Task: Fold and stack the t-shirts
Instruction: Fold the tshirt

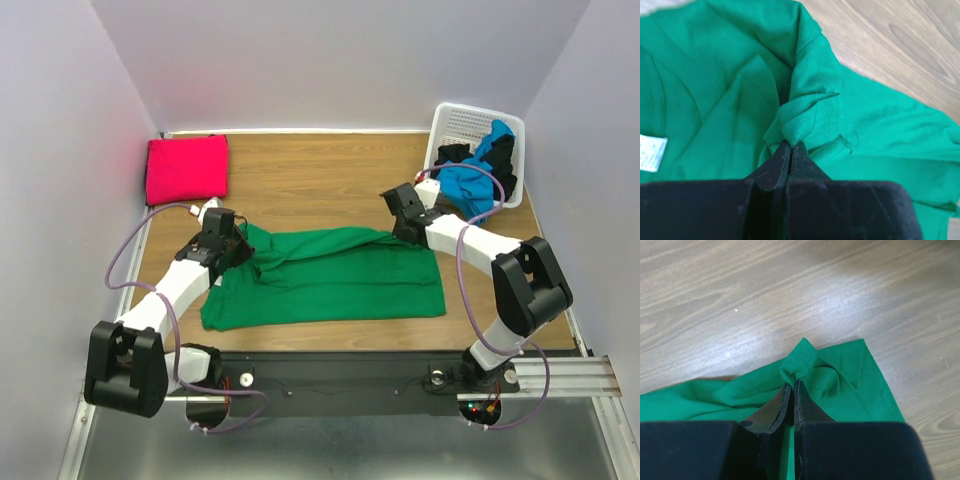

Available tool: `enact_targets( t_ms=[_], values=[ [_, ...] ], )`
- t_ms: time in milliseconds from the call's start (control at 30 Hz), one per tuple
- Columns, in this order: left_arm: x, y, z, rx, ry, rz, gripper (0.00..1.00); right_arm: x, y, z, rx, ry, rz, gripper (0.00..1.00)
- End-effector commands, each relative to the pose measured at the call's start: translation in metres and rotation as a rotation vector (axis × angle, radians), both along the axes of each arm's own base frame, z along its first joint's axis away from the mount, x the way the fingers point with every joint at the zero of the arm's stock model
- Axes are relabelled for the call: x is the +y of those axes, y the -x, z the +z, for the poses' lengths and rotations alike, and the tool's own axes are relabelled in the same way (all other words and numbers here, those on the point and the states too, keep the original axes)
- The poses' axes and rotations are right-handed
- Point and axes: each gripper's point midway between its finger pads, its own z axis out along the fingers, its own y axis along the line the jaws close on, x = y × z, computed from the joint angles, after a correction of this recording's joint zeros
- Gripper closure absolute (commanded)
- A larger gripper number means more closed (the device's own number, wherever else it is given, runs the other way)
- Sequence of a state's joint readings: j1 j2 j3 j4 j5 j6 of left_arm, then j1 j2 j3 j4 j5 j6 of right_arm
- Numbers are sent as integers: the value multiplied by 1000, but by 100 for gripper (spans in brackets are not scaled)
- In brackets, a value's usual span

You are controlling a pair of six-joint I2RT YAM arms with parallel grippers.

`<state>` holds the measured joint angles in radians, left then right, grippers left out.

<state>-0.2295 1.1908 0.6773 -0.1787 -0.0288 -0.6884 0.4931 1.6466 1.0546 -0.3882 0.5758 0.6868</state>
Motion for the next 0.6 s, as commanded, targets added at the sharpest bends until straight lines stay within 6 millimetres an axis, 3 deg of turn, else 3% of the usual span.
enact_targets(
  t_ms=[0,333,467,567],
  values=[
    [-4,10,3,-25,49,15,100,2,0,17,-57,-19,-8,94],
    [0,31,14,-47,79,41,100,1,20,17,-59,-17,16,94],
    [2,44,0,-16,83,52,100,0,27,12,-48,-22,20,92],
    [3,58,-17,25,98,60,100,-4,40,-4,-12,-22,10,91]
  ],
)
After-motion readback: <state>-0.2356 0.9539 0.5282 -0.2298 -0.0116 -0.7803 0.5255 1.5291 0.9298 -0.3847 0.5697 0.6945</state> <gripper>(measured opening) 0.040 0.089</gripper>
